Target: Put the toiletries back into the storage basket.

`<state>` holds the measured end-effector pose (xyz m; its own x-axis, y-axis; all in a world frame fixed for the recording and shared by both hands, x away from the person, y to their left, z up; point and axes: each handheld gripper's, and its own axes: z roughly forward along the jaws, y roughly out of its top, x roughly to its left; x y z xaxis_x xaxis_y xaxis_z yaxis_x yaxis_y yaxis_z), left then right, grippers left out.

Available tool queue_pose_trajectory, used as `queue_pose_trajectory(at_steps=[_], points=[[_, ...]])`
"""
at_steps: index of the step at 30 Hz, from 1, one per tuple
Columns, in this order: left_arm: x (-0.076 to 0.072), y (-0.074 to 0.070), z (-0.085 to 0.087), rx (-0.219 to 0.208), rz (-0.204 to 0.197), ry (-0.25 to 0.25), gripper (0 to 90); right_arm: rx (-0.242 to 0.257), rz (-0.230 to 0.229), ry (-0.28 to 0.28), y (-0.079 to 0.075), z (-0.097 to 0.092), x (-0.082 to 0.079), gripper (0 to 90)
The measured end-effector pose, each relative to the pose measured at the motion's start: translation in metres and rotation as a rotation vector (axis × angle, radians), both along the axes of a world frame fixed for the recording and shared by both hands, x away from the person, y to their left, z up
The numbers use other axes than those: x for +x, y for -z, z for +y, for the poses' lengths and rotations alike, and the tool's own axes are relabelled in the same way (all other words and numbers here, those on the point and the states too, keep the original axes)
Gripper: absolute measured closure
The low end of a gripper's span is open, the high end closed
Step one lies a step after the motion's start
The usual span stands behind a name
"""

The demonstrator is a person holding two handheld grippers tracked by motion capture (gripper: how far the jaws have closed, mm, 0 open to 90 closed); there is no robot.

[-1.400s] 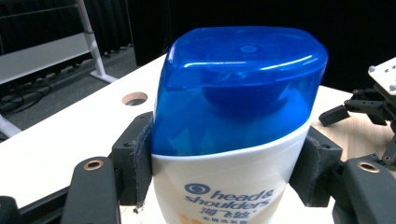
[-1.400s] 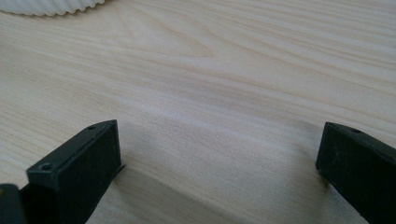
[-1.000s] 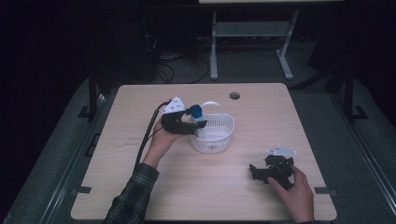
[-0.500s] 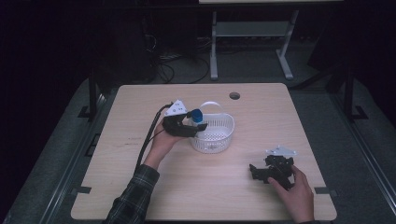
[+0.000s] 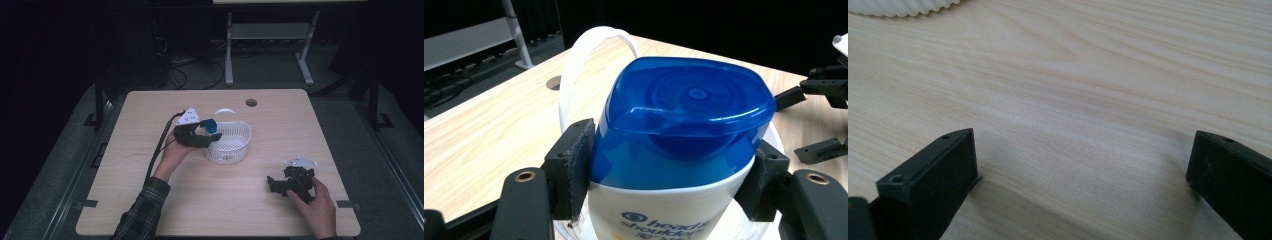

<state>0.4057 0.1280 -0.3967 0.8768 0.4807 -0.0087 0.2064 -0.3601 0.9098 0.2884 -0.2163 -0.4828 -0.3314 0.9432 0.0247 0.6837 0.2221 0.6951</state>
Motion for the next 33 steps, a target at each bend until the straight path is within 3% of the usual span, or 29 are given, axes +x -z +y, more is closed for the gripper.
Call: queue_pose_trajectory(at_steps=[6, 15, 20, 33], points=[[-0.001, -0.001, 0.0, -0.005, -0.005, 0.003, 29.5, 0.0, 0.0, 0.0, 0.0, 0.0, 0.0, 0.0], [-0.002, -0.001, 0.002, 0.006, 0.017, 0.022, 13.6, 0.0, 0.0, 0.0, 0.0, 0.0, 0.0, 0.0], [-0.004, -0.001, 0.005, 0.029, 0.014, 0.019, 13.1, 0.0, 0.0, 0.0, 0.0, 0.0, 0.0, 0.0], [-0.013, -0.003, 0.022, 0.034, 0.023, -0.027, 13.1, 0.0, 0.0, 0.0, 0.0, 0.0, 0.0, 0.0]])
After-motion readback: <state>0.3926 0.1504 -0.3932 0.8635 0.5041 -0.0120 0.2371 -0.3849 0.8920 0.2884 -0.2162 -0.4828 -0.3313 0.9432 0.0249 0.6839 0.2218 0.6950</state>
